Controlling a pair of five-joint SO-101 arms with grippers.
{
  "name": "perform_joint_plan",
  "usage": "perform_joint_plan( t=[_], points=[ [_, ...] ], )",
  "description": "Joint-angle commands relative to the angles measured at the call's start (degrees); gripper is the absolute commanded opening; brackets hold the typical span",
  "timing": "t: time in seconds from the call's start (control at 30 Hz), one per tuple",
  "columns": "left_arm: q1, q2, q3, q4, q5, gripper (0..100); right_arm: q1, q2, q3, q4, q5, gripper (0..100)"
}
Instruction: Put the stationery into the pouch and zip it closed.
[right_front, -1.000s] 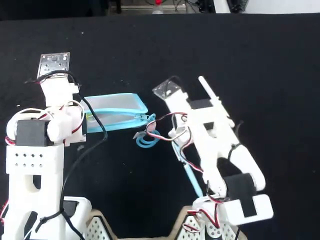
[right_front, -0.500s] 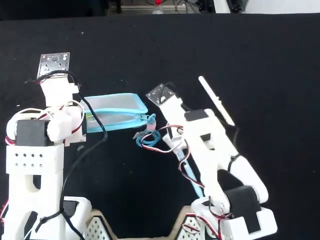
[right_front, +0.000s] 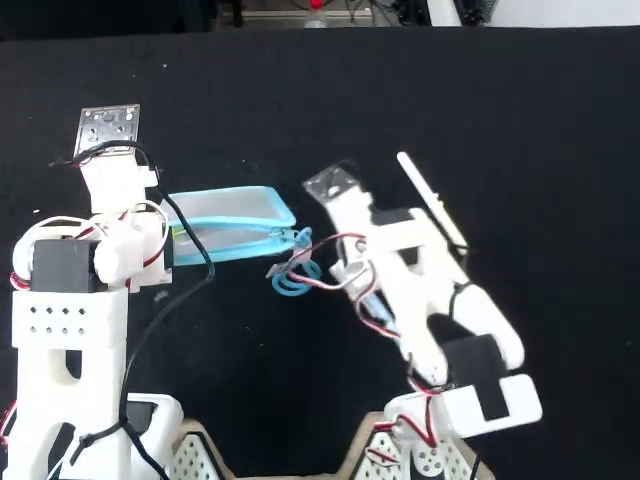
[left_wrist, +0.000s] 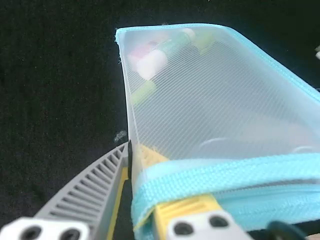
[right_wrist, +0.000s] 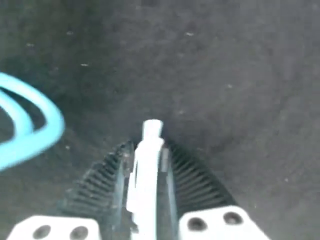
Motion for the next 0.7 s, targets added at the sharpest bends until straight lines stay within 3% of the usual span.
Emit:
perform_joint_plan(
  t=[0.0,0.2,0.3,0.47,0.67],
  points=[
    [-0.75,0.35,0.31,0.18,0.26,3,4.92,-5.76,-0.92,0.70,3.87,1.1],
    [-0.75,0.35,0.31,0.18,0.26,3,5.80,-8.84,-0.92,4.22,18.90,1.1],
    [-0.75,0.35,0.31,0.18,0.26,3,5.45,-6.64,-1.89,4.31,19.08,4.0],
    [-0.75,0.35,0.31,0.18,0.26,3,5.19,-0.84,-2.51,4.22,19.08,18.3],
    [-0.75,0.35,0.31,0.18,0.26,3,5.54,4.44,-4.79,4.13,19.08,16.2]
  ],
)
